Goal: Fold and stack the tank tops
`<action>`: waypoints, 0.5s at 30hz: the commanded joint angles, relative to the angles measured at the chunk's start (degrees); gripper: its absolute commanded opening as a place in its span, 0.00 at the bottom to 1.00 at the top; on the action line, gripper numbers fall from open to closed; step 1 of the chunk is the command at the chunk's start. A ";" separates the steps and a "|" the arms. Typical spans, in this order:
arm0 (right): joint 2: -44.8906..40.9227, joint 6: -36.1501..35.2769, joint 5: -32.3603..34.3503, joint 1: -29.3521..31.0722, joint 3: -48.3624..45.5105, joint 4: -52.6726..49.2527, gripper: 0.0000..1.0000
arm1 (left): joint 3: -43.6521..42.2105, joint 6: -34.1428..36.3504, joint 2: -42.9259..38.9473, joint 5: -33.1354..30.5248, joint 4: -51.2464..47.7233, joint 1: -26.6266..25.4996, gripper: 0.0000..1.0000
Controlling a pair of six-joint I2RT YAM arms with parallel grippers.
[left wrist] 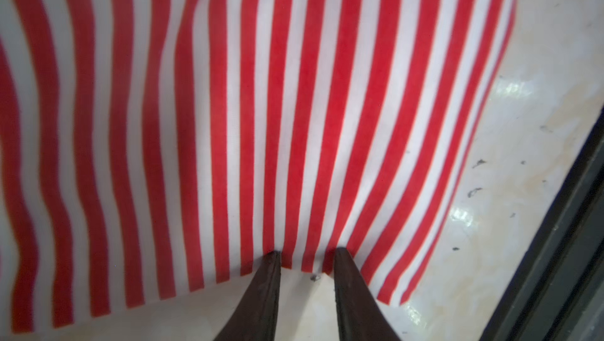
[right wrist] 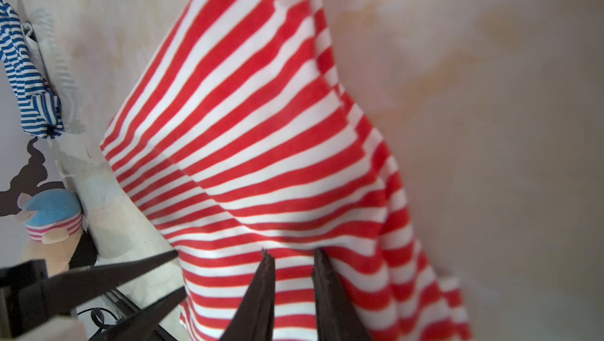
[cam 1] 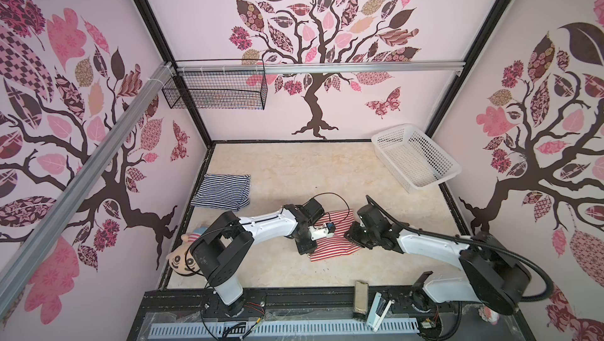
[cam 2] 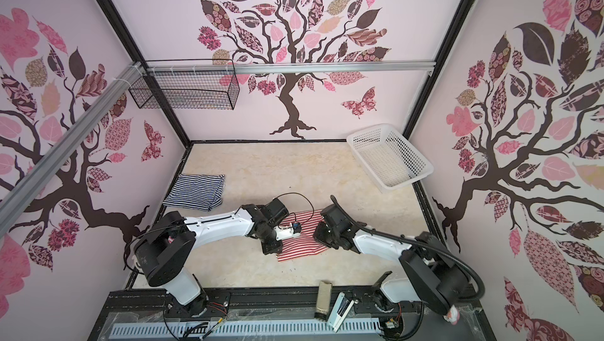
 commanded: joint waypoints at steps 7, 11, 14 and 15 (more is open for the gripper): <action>-23.94 8.26 6.28 1.36 -7.68 -11.63 0.27 | -0.04 1.24 -1.42 -1.18 -4.30 -1.06 0.30; -26.30 6.80 6.17 1.44 -4.43 -14.78 0.27 | 2.26 0.32 -5.10 -0.77 -5.18 -1.06 0.31; -24.73 5.97 5.61 1.93 -3.01 -14.49 0.27 | 4.09 -0.38 -6.71 1.85 -5.56 -1.06 0.32; -23.93 5.90 5.38 2.04 -2.95 -13.89 0.27 | 4.69 -0.74 -6.58 2.89 -5.62 -1.06 0.32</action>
